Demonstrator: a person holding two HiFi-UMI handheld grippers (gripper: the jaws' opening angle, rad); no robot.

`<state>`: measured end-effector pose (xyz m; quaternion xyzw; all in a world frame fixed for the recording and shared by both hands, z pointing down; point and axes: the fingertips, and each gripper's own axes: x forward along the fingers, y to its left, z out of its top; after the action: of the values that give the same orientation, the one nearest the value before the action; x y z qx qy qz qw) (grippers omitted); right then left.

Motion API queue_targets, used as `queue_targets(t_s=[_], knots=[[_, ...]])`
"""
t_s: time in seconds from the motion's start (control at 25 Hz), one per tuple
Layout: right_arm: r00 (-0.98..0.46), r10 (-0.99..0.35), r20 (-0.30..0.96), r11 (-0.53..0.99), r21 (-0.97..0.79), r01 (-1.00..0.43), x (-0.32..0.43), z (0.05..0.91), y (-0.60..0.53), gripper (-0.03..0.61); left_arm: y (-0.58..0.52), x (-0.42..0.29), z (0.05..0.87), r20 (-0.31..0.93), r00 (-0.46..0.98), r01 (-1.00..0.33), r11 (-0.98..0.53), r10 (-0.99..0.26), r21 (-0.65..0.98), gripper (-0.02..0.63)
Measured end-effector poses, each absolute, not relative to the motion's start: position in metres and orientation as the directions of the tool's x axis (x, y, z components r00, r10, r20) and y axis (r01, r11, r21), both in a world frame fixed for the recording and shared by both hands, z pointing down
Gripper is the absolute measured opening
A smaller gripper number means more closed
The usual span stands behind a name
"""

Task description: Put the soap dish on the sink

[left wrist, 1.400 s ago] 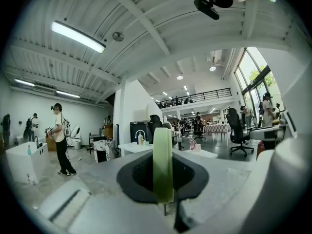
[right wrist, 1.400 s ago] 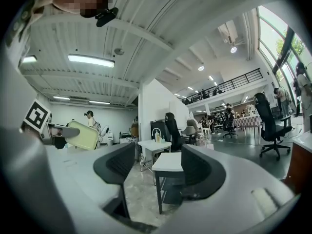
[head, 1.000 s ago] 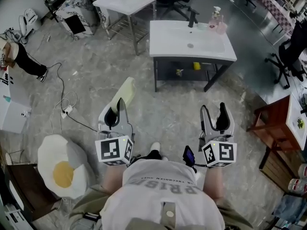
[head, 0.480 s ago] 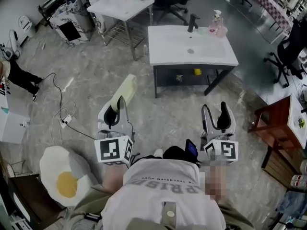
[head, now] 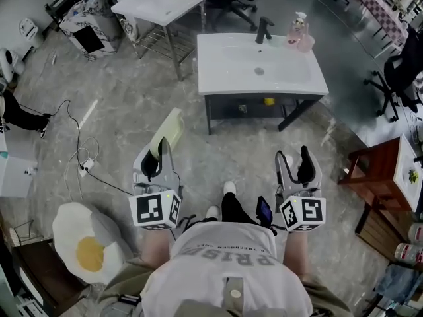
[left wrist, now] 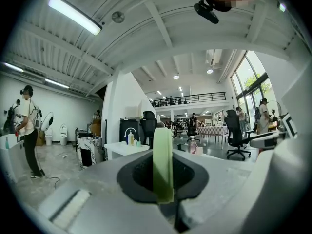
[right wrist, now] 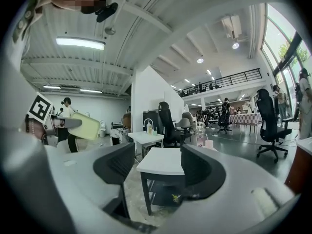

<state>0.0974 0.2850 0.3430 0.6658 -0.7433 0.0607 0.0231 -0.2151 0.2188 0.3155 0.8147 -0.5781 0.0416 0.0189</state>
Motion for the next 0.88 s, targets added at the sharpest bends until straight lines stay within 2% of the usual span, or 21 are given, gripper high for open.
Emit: queue_targets(t_s=[0.48, 0.68, 0.88], knots=[[-0.169, -0.986, 0.007, 0.168, -0.068, -0.983, 0.163, 0.313, 0.198, 0.29, 0.153, -0.151, 0.279, 0.001, 0.296, -0.954, -0.295, -0.955, -0.055, 0.025], [-0.212, -0.977, 0.021, 0.21, -0.093, -0.973, 0.165, 0.32, 0.163, 0.29, 0.135, -0.147, 0.288, 0.041, 0.272, -0.96, -0.274, -0.961, -0.065, 0.025], [-0.252, -0.964, 0.087, 0.24, -0.122, -0.963, 0.156, 0.348, 0.136, 0.29, 0.114, -0.149, 0.308, 0.103, 0.254, -0.962, -0.262, -0.962, -0.071, 0.025]])
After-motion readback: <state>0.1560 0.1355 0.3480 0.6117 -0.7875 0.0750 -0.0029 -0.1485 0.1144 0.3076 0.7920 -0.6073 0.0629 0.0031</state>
